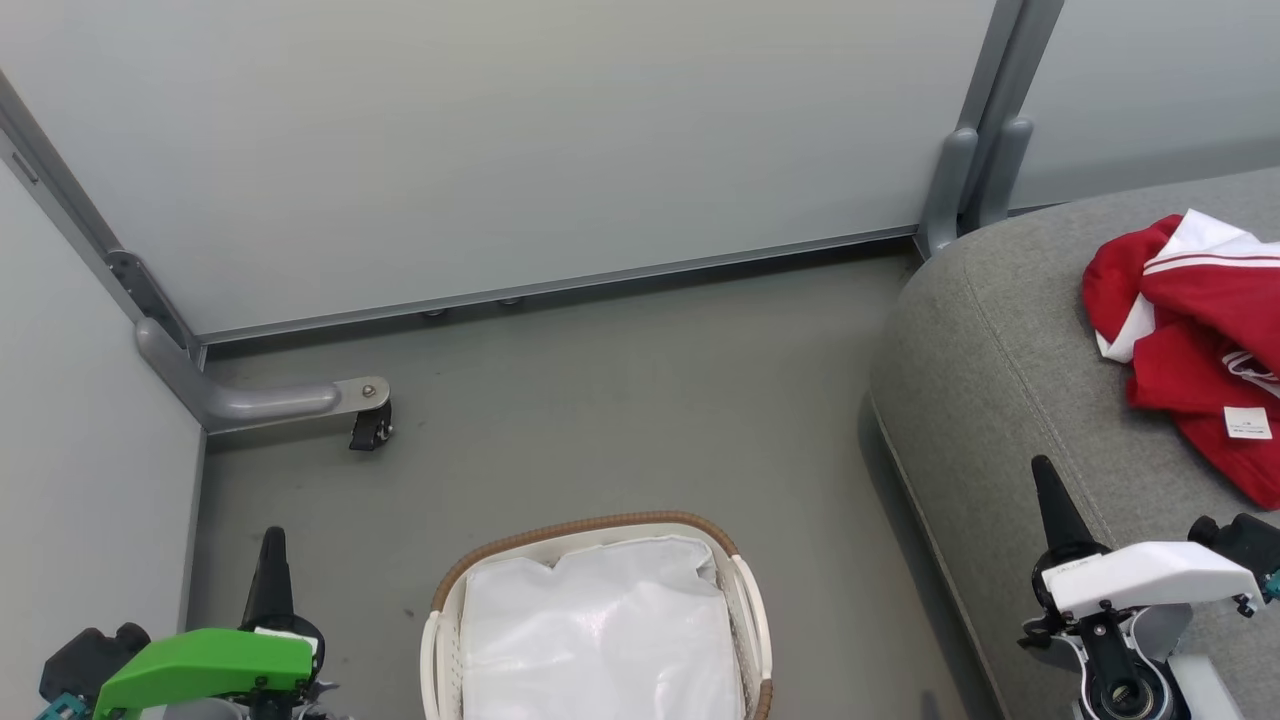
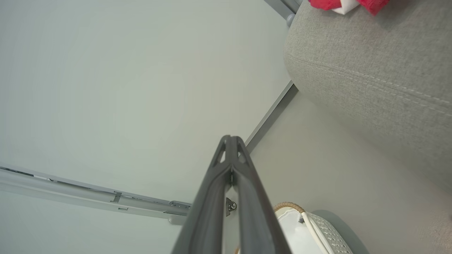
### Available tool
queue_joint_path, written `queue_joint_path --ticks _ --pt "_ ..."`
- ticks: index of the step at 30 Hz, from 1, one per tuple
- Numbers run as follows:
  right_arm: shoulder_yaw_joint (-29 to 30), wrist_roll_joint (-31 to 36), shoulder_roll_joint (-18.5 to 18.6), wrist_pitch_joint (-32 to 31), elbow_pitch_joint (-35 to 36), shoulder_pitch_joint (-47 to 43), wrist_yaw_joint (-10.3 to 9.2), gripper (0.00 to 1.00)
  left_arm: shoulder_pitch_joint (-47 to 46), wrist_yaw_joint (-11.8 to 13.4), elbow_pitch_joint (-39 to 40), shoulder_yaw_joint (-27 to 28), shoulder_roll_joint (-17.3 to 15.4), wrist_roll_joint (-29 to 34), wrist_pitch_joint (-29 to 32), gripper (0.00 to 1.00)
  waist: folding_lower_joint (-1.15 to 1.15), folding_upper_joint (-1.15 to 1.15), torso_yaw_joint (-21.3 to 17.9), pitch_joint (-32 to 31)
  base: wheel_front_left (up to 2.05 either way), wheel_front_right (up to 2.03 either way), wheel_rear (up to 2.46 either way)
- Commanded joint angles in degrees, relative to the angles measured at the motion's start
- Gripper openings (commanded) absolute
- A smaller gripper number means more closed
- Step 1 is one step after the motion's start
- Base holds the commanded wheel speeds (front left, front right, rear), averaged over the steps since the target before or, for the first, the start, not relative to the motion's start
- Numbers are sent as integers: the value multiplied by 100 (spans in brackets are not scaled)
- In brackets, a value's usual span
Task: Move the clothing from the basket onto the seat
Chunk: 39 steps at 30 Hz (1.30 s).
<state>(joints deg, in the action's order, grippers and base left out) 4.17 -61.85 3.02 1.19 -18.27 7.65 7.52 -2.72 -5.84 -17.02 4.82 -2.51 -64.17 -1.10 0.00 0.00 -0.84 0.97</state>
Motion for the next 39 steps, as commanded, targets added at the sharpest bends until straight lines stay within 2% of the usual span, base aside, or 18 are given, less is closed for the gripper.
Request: queue_joint_path --ticks 1,39 --pt "26 -163 20 -38 84 -16 -2 0 -147 -30 70 21 -39 -140 26 0 0 0 2 -2 0 0 0" --pt "180 -2126 3 -548 327 -118 -3 0 -320 -135 235 136 -51 -1966 536 0 0 0 52 -49 0 0 0"
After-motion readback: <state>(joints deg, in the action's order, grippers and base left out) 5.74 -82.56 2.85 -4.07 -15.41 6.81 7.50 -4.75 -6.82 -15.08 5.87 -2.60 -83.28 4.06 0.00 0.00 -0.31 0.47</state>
